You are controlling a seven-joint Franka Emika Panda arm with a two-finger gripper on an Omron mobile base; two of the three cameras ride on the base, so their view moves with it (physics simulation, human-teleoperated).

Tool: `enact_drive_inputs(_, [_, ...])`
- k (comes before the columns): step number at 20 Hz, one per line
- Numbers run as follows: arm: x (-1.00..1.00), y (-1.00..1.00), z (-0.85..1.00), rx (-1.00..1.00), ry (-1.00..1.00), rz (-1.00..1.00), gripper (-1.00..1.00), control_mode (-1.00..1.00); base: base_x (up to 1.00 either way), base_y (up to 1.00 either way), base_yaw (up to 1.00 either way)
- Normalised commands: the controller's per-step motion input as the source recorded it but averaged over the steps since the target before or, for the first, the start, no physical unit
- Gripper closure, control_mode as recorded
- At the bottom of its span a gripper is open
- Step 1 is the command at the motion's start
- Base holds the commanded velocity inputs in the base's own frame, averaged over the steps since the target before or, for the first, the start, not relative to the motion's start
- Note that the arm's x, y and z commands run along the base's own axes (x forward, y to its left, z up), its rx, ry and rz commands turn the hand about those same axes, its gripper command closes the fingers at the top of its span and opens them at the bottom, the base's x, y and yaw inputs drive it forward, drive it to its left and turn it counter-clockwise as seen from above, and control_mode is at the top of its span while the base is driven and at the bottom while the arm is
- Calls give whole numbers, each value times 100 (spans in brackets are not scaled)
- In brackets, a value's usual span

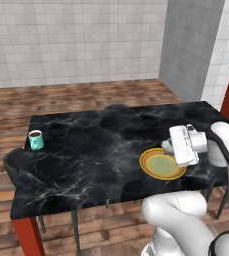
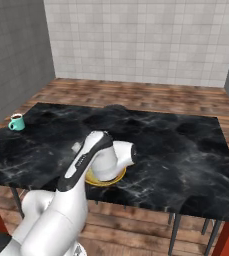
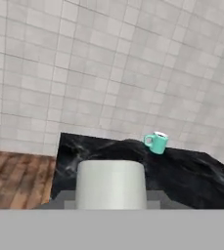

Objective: Pick up the marshmallow and place it in the cup of hot chocolate on the dining counter.

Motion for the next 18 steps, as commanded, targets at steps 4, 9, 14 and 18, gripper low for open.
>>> enact_drive_inputs(4, [0,19,1,8,-3,26,100,-100,0,0,0])
enact_drive_inputs(9, [0,2,3,17,0,17,100,-100,0,0,0])
enact_drive_inputs(14, [0,3,1,12,0,6,100,-100,0,0,0])
enact_drive_inputs(18, [0,10,0,7,-3,0,100,-100,0,0,0])
